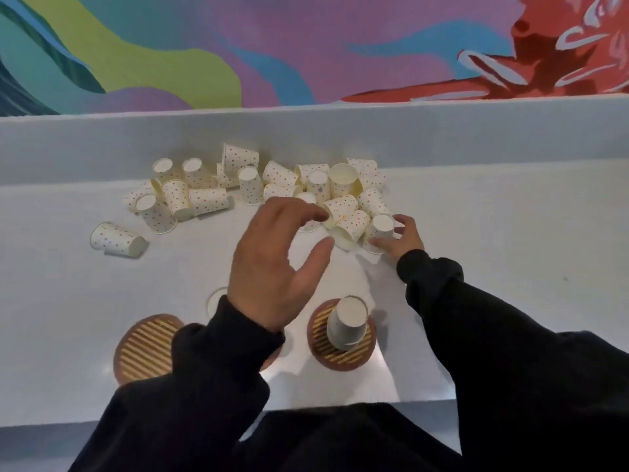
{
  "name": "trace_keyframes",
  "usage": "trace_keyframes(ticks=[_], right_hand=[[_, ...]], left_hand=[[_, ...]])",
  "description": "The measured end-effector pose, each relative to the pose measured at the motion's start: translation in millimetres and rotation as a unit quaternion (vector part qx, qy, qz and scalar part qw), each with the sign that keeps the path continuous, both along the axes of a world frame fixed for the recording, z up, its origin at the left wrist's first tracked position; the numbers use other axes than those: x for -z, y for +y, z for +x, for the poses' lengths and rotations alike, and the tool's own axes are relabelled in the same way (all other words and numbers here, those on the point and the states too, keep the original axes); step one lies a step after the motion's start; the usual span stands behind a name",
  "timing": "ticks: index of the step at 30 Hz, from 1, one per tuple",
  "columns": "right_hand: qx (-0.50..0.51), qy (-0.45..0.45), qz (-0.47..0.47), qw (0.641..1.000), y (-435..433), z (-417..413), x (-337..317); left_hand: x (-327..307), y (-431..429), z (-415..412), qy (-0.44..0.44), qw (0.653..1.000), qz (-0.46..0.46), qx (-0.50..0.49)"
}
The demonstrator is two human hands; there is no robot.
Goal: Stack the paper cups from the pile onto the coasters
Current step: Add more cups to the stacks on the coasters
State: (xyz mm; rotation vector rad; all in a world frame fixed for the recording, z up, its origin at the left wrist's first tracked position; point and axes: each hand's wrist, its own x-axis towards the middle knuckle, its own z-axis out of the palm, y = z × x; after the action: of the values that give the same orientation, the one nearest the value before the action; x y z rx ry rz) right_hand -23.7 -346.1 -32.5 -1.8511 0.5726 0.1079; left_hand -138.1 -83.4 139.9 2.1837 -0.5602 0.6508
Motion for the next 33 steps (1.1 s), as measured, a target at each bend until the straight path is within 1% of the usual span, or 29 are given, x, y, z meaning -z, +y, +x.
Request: trace_keyframes(ticks=[2, 4, 5, 6, 7, 9, 13, 16, 18, 21, 22, 26, 27, 29, 30, 31, 33], right_hand=[[-0.01, -0.012, 0.0, 1.0, 1.7, 8.2, 7.0], [-0.013, -0.016, -0.01, 1.0, 1.1, 11.7, 10.2], [-0.012, -0.02, -0.012, 1.0, -0.2, 11.2, 11.7], [-0.011, -0.027, -0.011, 1.0, -2.5, 9.2, 11.7], [-0.009, -0.034, -0.007, 0.999, -5.4, 5.1, 10.0], [-0.011, -0.056, 0.006, 0.998, -12.0, -8.7, 2.9], [-0.02, -0.109, 0.067, 0.992, -25.6, -45.5, -20.8], [-0.031, -0.125, 0.089, 0.988, -32.1, -72.8, -37.9], [-0.039, -0.127, 0.094, 0.987, -34.7, -84.9, -44.0], [-0.042, -0.139, 0.1, 0.984, -34.1, -94.2, -54.8], [-0.047, -0.147, 0.102, 0.983, -32.9, -96.3, -60.1], [-0.106, -0.186, 0.109, 0.971, -24.4, -108.4, -84.0], [-0.129, -0.197, 0.109, 0.966, -21.1, -112.3, -90.5], [-0.18, -0.214, 0.103, 0.954, -12.6, -120.3, -100.0], [-0.208, -0.22, 0.088, 0.949, -7.8, -123.8, -102.1], [-0.236, -0.222, 0.066, 0.944, -2.5, -127.0, -101.6], [-0.282, -0.222, 0.023, 0.933, 8.1, -132.2, -93.9]], left_hand=[[13.7, -31.3, 25.2, 0.124, 0.992, -0.006, -0.002], [36.8, -55.4, 51.4, 0.251, 0.967, -0.031, -0.009], [50.8, -63.9, 63.6, 0.301, 0.953, -0.036, -0.008], [66.0, -70.7, 75.2, 0.335, 0.942, -0.018, -0.004], [82.0, -75.2, 86.1, 0.357, 0.934, 0.019, -0.001], [109.2, -78.7, 102.7, 0.373, 0.922, 0.101, 0.002], [136.6, -80.6, 122.8, 0.34, 0.915, 0.217, 0.03], [143.6, -80.5, 131.4, 0.331, 0.88, 0.338, 0.035], [149.0, -78.6, 134.6, 0.333, 0.869, 0.365, 0.023], [155.7, -76.4, 136.3, 0.301, 0.894, 0.333, -0.013], [156.3, -76.0, 136.2, 0.293, 0.897, 0.33, -0.022], [158.0, -71.0, 130.9, 0.338, 0.875, 0.346, -0.031], [159.1, -68.7, 128.5, 0.342, 0.872, 0.348, -0.038], [161.7, -64.3, 121.8, 0.336, 0.88, 0.332, -0.059], [161.5, -62.4, 118.0, 0.34, 0.888, 0.302, -0.07], [159.4, -61.4, 113.2, 0.351, 0.898, 0.251, -0.082], [147.0, -60.1, 103.8, 0.364, 0.918, 0.115, -0.108]])
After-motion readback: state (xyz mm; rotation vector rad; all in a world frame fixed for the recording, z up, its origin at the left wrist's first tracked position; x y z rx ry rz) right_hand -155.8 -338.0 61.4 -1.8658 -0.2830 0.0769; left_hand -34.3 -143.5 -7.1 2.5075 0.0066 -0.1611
